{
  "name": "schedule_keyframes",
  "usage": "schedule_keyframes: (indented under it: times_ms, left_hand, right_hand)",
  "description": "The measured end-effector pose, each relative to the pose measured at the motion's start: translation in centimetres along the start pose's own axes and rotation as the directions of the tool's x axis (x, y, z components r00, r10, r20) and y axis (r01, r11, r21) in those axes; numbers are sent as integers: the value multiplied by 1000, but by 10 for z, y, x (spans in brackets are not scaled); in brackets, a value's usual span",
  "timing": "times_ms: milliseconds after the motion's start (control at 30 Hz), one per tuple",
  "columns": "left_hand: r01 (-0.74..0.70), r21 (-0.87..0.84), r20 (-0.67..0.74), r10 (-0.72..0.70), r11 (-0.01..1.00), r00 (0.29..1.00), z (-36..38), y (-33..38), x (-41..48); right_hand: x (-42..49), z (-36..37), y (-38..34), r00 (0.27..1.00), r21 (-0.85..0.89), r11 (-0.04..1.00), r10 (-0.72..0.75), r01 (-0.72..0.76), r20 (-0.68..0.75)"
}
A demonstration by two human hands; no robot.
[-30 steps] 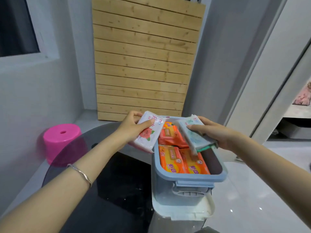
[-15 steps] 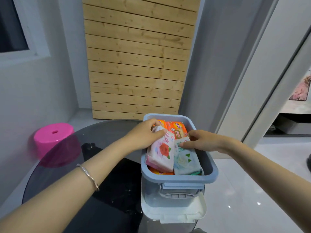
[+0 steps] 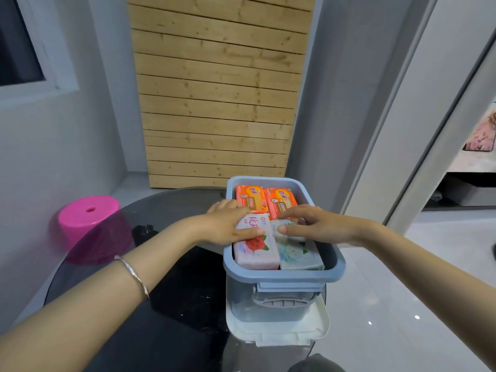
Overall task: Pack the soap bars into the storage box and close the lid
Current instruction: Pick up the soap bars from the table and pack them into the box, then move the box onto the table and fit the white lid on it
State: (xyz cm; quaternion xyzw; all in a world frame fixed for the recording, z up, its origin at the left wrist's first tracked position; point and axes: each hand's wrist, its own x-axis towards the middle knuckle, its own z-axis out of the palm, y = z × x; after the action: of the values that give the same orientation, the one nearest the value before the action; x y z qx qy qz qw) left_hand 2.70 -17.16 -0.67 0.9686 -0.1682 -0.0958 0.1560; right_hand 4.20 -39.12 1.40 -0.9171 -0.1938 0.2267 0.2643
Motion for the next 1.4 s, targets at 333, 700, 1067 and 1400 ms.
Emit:
schedule_keyframes:
  times_ms: [333, 700, 1067, 1400]
  left_hand:
    - [-6, -63, -3, 6, 998, 1000, 6, -2, -1]
    - [17, -997, -2, -248, 73, 969, 44, -3, 10]
    - [-48, -961, 17, -231, -272, 973, 39, -24, 2]
    - [-100, -984, -40, -370, -144, 928, -8, -101, -46]
  right_hand:
    - [-8, 26, 13, 947, -239, 969, -131, 60, -294]
    - [-14, 36, 29, 976, 979, 201, 217, -38, -7]
    - [5, 34, 0, 983, 970, 212, 109, 122, -148]
    - [55, 67, -71, 993, 982, 151, -7, 115, -115]
